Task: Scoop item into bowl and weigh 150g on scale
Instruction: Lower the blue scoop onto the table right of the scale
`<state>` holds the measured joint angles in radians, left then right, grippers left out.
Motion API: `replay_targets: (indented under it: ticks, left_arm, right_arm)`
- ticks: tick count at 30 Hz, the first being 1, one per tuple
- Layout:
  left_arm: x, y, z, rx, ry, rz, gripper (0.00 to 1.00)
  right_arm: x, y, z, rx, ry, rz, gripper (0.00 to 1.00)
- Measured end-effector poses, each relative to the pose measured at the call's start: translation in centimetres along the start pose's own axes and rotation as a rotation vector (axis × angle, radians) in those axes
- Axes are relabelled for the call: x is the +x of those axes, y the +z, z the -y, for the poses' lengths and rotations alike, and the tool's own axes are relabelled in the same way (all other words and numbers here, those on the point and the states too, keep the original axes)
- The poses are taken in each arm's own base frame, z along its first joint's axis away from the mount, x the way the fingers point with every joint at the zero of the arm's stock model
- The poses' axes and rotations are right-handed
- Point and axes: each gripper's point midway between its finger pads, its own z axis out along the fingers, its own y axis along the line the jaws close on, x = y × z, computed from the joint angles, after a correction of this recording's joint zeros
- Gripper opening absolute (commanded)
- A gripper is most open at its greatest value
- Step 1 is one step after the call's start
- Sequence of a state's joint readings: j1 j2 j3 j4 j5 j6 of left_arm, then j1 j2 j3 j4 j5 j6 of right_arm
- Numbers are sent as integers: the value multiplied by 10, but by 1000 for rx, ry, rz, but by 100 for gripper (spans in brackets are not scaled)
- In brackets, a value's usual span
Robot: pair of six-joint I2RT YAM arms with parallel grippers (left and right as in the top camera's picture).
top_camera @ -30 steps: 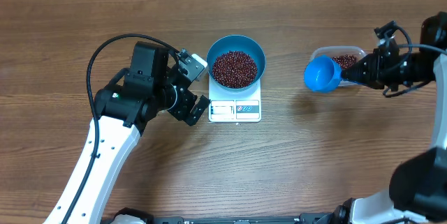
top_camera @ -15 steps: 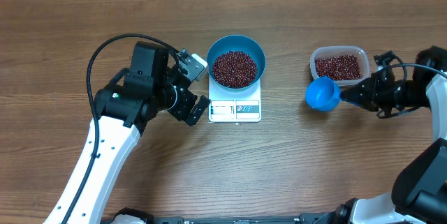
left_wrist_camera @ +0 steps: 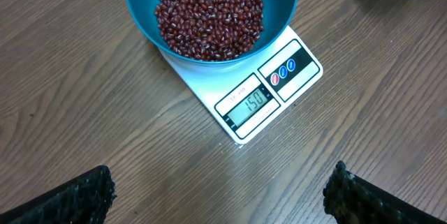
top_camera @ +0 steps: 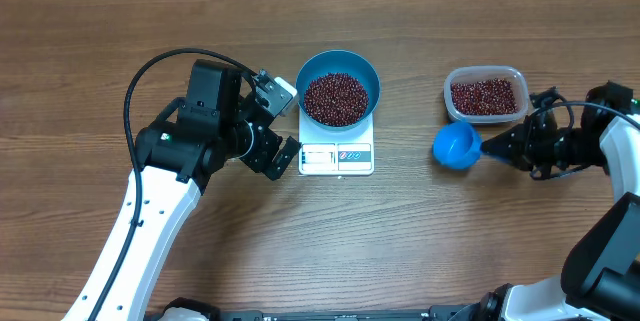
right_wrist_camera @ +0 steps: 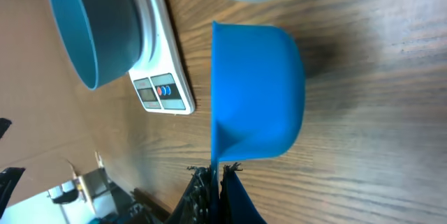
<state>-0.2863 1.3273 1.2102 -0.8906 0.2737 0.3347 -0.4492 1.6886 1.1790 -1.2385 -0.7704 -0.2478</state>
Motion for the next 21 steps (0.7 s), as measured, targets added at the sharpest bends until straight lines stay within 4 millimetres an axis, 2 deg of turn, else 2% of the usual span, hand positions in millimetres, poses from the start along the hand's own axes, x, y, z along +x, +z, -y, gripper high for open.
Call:
replay_targets:
  ticks: [10,21]
  left_arm:
    - [0,0,0,0,0,0,100]
    - [0,0,0,0,0,0,100]
  right_arm:
    - [1,2,2,-1,37,-2,4]
    - [6,16,15,-3,96,3,4]
